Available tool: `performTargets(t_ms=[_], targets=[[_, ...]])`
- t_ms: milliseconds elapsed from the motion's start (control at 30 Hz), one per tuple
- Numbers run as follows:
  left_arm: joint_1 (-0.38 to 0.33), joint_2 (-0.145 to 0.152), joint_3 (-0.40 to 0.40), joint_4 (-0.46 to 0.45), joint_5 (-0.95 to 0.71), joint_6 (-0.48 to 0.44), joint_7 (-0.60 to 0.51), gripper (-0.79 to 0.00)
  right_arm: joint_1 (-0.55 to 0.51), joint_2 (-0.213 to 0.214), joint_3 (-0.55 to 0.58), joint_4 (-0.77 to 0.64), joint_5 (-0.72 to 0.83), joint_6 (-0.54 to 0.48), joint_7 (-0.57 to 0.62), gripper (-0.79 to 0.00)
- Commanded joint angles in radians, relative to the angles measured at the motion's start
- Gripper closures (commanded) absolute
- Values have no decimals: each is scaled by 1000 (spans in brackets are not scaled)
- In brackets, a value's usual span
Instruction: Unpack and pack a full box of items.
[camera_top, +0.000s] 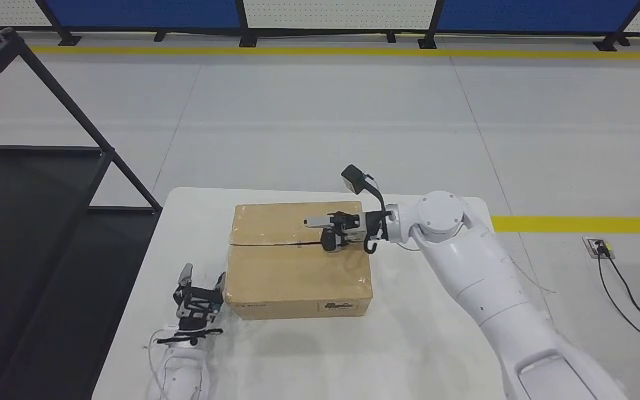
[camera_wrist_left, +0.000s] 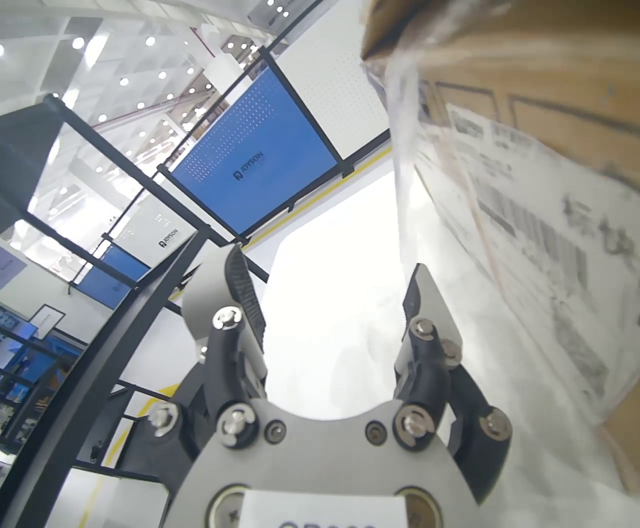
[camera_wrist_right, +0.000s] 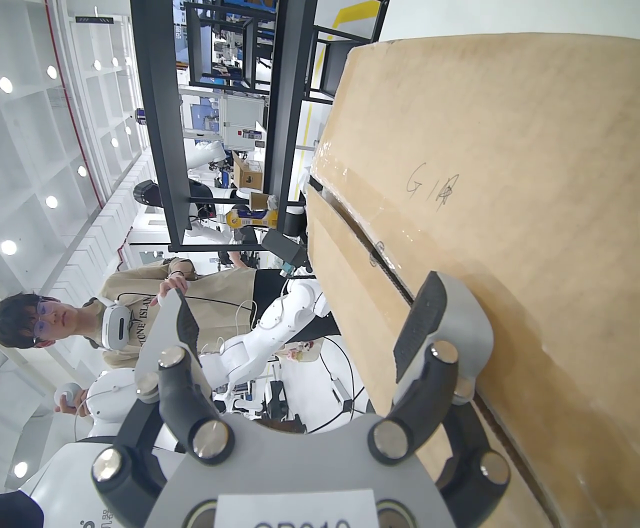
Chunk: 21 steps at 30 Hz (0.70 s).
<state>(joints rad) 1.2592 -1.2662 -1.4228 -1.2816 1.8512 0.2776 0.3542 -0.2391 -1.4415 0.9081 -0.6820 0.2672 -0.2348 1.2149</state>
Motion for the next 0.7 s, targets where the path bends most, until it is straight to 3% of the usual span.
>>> performTargets(t_ms=[0, 167, 233, 367, 467, 667], targets=[[2, 1, -7, -5, -23, -38, 1, -597, 0, 0, 1, -1, -1, 1, 1, -785], [-9, -2, -14, -15, -96, -97, -24, -597, -2, 2, 4, -3, -3, 2, 0, -785], [-8, -4, -17, -28, -164, -160, -42, -597, -4, 2, 6, -5, -4, 3, 0, -785], [13, 2, -36, -51, -180, -229, -54, -662, -9, 5, 10, -15, -8, 5, -2, -785], [29, 8, -51, -70, -188, -284, -64, -668, -13, 7, 13, -23, -11, 9, -3, -785], [26, 8, -63, -88, -226, -301, -91, -699, -20, 9, 14, -41, -16, 19, -7, -785]])
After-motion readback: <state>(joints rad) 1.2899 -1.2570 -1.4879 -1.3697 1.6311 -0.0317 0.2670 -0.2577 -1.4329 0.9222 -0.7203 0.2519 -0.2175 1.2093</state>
